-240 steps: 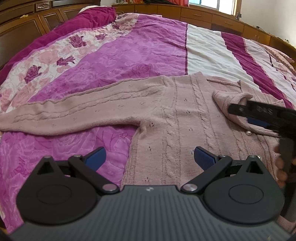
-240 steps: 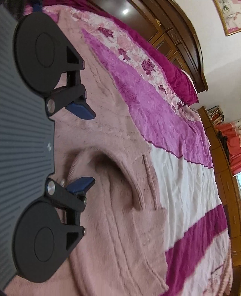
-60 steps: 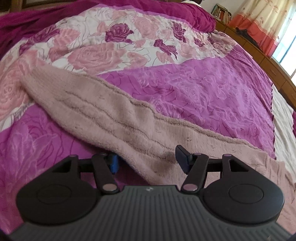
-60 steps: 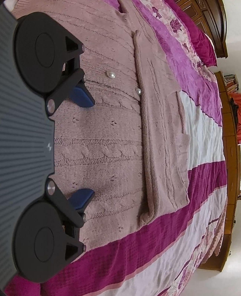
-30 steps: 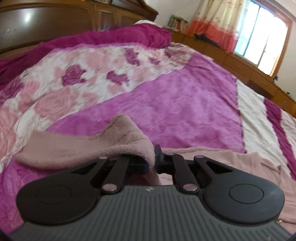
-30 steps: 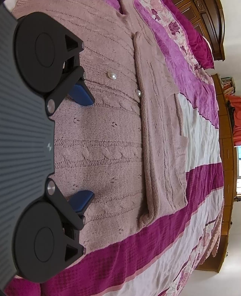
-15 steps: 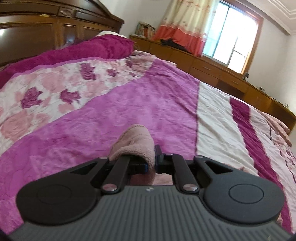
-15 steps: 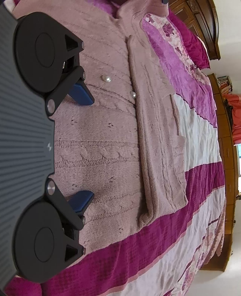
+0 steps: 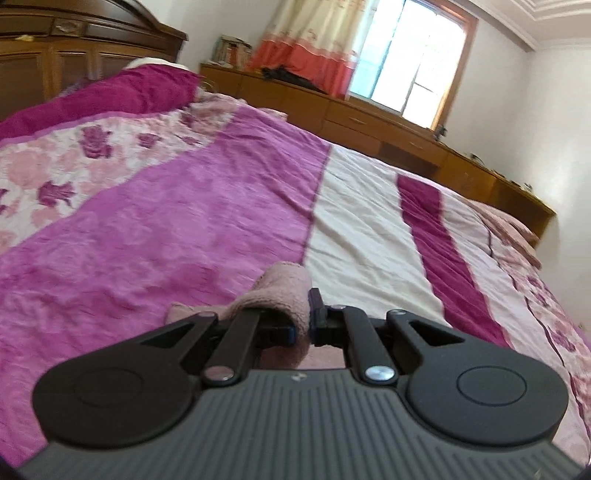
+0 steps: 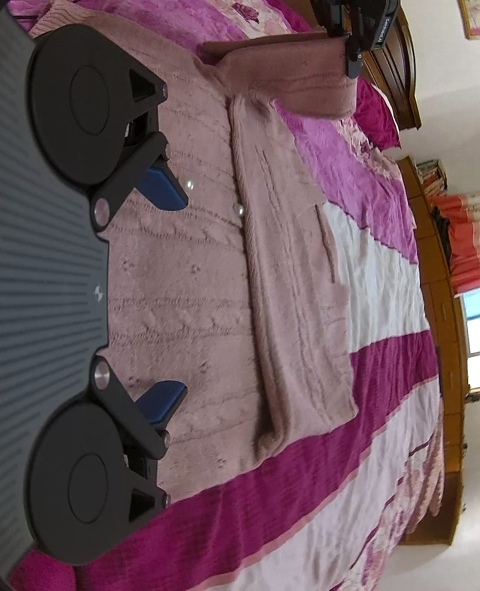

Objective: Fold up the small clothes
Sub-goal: 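Fold the sleeve across the cardigan body with the left gripper and release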

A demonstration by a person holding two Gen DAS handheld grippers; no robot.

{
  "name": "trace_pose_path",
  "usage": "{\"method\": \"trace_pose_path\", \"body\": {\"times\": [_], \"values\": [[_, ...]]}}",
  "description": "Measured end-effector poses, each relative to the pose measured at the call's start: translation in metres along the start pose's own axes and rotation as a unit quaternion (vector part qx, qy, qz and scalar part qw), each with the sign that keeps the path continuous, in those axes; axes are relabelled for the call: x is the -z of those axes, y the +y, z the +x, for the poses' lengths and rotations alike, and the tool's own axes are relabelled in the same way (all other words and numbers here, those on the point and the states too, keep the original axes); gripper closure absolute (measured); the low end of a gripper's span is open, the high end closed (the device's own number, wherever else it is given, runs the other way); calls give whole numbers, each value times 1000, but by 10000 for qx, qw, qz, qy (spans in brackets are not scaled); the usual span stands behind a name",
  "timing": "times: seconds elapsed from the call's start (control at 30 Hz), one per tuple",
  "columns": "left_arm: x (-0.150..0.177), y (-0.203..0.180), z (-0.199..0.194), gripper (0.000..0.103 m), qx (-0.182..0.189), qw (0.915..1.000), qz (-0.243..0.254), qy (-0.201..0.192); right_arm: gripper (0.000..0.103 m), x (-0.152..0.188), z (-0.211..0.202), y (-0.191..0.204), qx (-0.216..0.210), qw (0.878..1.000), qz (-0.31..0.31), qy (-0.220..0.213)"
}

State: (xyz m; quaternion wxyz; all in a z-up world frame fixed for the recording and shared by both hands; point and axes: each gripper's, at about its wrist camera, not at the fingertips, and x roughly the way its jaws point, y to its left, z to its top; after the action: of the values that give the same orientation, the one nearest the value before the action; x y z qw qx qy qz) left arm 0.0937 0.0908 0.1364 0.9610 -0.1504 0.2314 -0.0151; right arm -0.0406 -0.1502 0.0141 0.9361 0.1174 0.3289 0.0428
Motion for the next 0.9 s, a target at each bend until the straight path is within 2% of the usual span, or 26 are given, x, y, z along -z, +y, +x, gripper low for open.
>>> {"method": "trace_pose_path", "body": {"times": [0.2,0.5,0.53,0.57,0.67,0.83,0.9], "values": [[34,-24,24,94,207,9988,93,432,1,0,0,-15,-27,9992,393,1],[78,-24,44,92,224,9936,268,1070,1,2,3,-18,-89,9988,485,39],[81,-23,43,87,228,9928,314,1136,1,3,3,-19,-97,9987,506,47],[83,-23,43,77,198,9918,344,1215,1,2,5,-20,-102,9986,517,53],[89,-18,39,56,168,9900,327,1363,1,3,5,-19,-104,9986,513,56],[96,-9,24,53,241,9870,313,1560,1,1,5,-19,-145,9981,594,91],[97,-5,15,49,259,9867,343,1568,1,-1,5,-18,-190,9979,608,112]]}}
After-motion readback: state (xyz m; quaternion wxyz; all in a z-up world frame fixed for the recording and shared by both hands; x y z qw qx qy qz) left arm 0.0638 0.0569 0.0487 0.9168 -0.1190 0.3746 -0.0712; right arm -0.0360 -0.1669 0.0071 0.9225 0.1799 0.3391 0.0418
